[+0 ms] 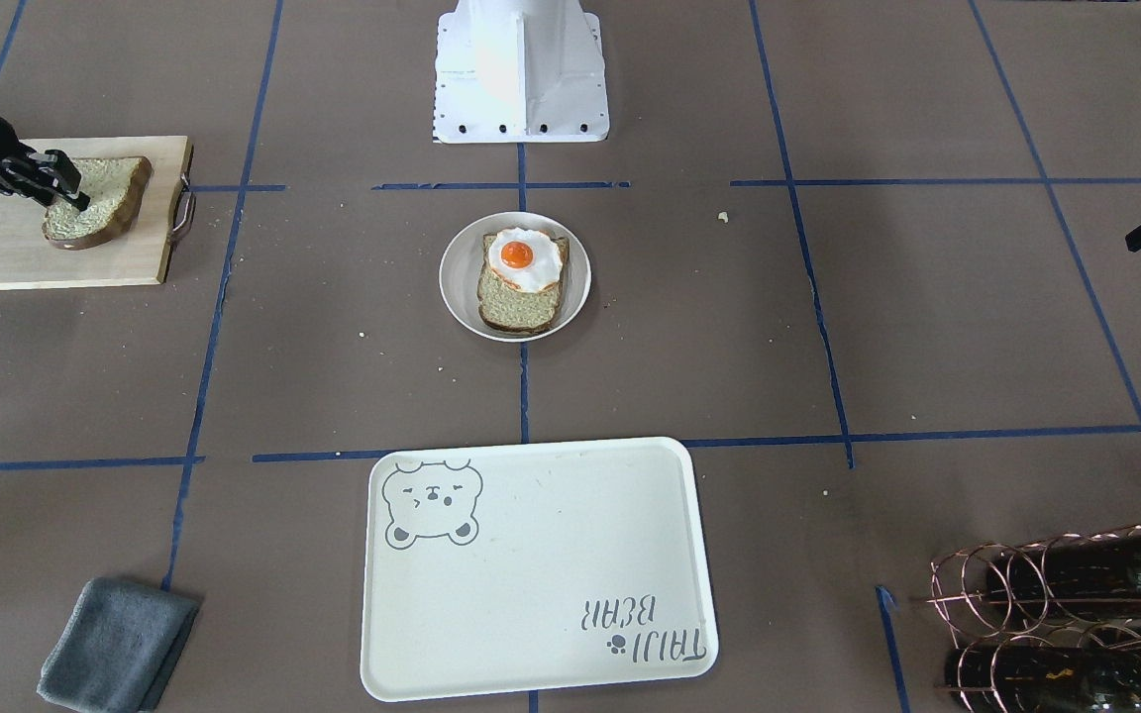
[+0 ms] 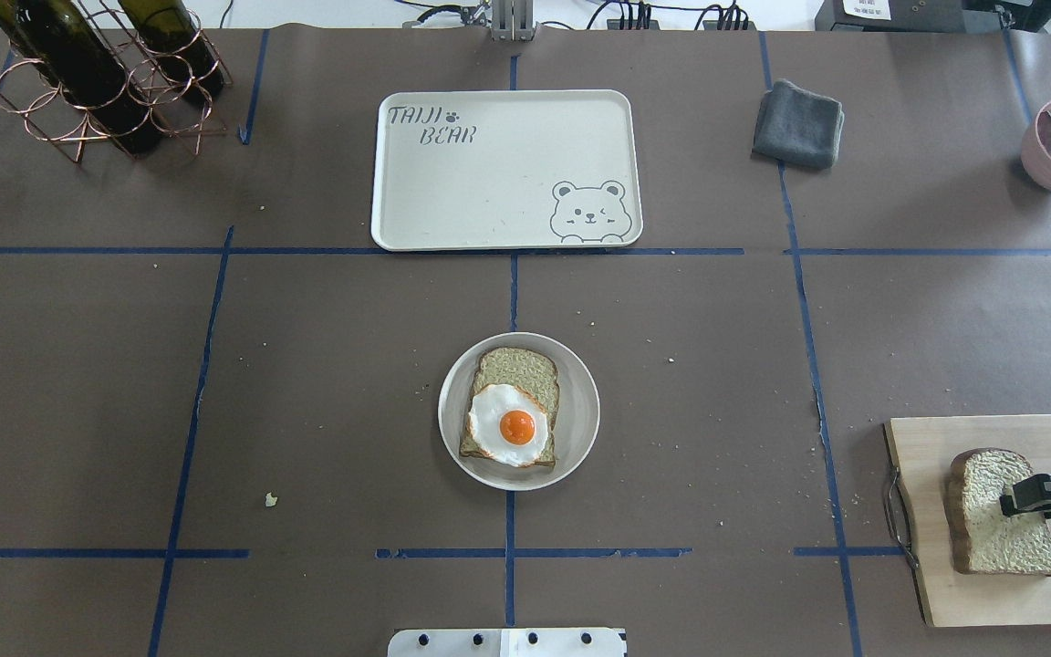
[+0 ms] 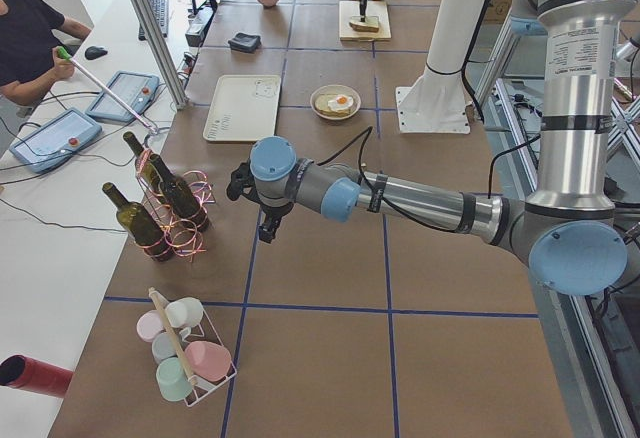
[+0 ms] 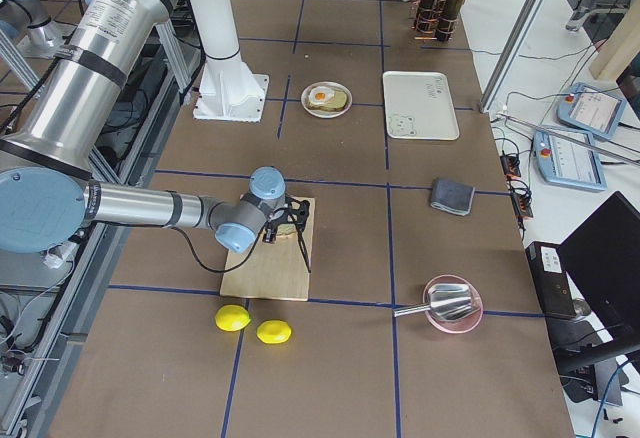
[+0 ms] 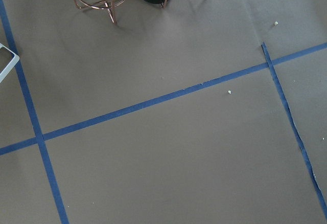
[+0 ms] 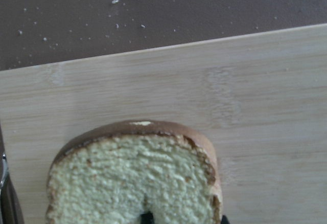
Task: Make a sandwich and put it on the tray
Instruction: 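Close the right gripper on the bread slice's edge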
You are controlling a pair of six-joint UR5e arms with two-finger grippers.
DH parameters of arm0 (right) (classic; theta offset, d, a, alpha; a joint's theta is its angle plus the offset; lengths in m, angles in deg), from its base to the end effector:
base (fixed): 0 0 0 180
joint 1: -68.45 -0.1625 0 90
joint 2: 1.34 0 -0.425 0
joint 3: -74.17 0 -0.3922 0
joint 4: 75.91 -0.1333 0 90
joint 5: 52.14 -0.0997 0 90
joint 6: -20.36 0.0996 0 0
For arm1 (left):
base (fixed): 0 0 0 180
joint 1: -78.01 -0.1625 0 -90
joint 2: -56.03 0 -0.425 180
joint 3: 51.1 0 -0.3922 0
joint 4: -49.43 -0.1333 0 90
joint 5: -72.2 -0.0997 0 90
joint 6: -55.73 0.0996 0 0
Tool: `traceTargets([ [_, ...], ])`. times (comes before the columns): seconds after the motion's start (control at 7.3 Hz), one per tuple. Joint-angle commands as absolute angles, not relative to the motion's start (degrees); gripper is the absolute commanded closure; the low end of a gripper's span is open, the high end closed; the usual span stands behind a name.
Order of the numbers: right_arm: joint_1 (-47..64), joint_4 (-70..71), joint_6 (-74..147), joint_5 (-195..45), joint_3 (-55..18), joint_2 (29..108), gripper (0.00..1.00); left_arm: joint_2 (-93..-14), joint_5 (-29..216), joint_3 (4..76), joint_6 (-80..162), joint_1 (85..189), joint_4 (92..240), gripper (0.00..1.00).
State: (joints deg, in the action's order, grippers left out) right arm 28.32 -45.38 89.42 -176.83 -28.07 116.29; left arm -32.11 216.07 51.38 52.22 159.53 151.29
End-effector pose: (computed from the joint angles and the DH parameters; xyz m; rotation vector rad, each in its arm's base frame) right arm -0.1874 -0.2581 0.6326 -0.1163 -0.9319 0.0772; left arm 0.0194 -0.4887 0.5311 0.2644 0.9622 0.2638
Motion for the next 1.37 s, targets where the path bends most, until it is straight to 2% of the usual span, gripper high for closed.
traceTargets([
  [0.0,28.20,-45.59,89.36,-177.38,-28.13,116.26,1.00,-32.13,216.08,51.47,52.22,159.48,151.29,0.00],
  [1.23,28.02,-52.61,89.53,-177.65,-27.61,117.40,1.00,-32.13,216.08,52.08,52.22,159.66,151.29,0.00],
])
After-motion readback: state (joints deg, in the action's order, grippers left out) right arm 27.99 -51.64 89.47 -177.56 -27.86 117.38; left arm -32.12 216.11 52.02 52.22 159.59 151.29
